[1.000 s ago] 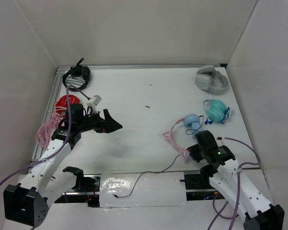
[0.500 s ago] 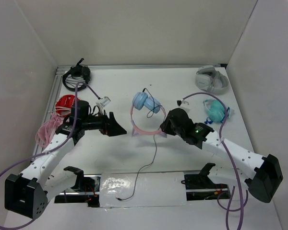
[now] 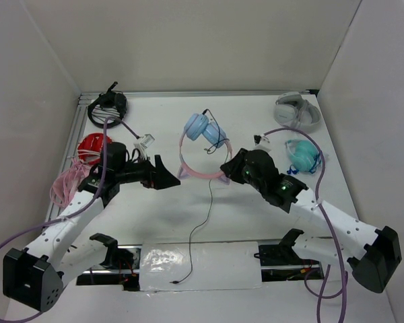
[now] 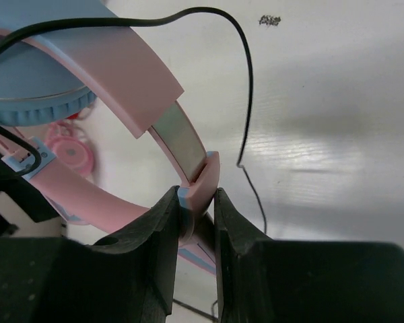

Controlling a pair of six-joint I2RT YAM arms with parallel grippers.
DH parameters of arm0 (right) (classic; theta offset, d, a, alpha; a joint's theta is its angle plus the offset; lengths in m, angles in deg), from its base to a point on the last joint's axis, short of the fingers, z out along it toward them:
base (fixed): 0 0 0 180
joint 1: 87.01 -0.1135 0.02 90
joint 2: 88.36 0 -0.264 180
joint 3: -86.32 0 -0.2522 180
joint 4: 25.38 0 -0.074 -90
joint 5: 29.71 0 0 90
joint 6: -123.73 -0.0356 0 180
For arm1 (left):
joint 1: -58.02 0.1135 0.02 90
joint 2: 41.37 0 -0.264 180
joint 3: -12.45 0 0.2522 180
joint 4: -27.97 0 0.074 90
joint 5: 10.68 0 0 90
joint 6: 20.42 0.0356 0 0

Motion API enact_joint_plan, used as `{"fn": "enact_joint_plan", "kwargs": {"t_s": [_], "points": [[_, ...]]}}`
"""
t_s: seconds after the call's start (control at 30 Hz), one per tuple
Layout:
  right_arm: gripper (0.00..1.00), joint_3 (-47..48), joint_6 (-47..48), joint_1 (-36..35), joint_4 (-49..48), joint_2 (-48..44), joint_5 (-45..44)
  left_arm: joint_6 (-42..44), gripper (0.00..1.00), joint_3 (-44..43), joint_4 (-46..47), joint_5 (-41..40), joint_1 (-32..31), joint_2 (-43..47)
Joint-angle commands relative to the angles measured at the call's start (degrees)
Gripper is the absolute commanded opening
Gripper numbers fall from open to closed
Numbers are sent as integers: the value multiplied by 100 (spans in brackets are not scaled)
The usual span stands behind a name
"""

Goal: Wrap the headphones

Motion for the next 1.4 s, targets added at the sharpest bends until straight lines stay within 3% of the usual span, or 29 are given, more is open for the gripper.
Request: {"fn": "enact_joint_plan", "kwargs": {"t_s": [0.0,0.13,0.27,0.33,0.4,0.43,0.5,0.6,0.63,0.73,1.0,1.17,1.37], "points": [[0,-420,-1439,-161,-1216,-555,-379,-761,98,306,667,-246,-236,163],[0,-720,-2356,-521,-1517,-661,-932,-1271,98,404,984,-782,-649,277],[0,-448,-3184,-1032,-990,-379,-1829,-1738,98,430,1538,-1231,-1098,224],[0,-177,-3534,-1250,-684,-109,-2031,-1817,97,299,1538,-1765,-1483,67],[0,104,-4078,-1549,-271,181,-2442,-1974,94,-164,1067,-2922,-1956,-361],[0,106,-4081,-1646,-269,183,-2445,-2010,94,-168,1064,-2928,-1959,-364],[0,246,-4379,-1822,-77,340,-2786,-2203,83,-595,356,-3652,-2151,-740],[0,395,-4818,-2069,275,516,-3068,-2537,65,-967,-138,-4069,-2240,-1128],[0,414,-4924,-2121,415,552,-3112,-2686,58,-1046,-236,-4175,-2267,-1190],[0,396,-5258,-2201,601,605,-3271,-2968,51,-1178,-510,-4386,-2302,-1279],[0,387,-6102,-2640,820,868,-3640,-3240,51,-1204,-474,-4703,-2346,-1296],[0,475,-6252,-2702,865,992,-3684,-3232,32,-1345,-615,-4860,-2390,-1384],[0,466,-6243,-2860,733,1035,-3649,-3285,35,-1539,-808,-5116,-2399,-1480]]}}
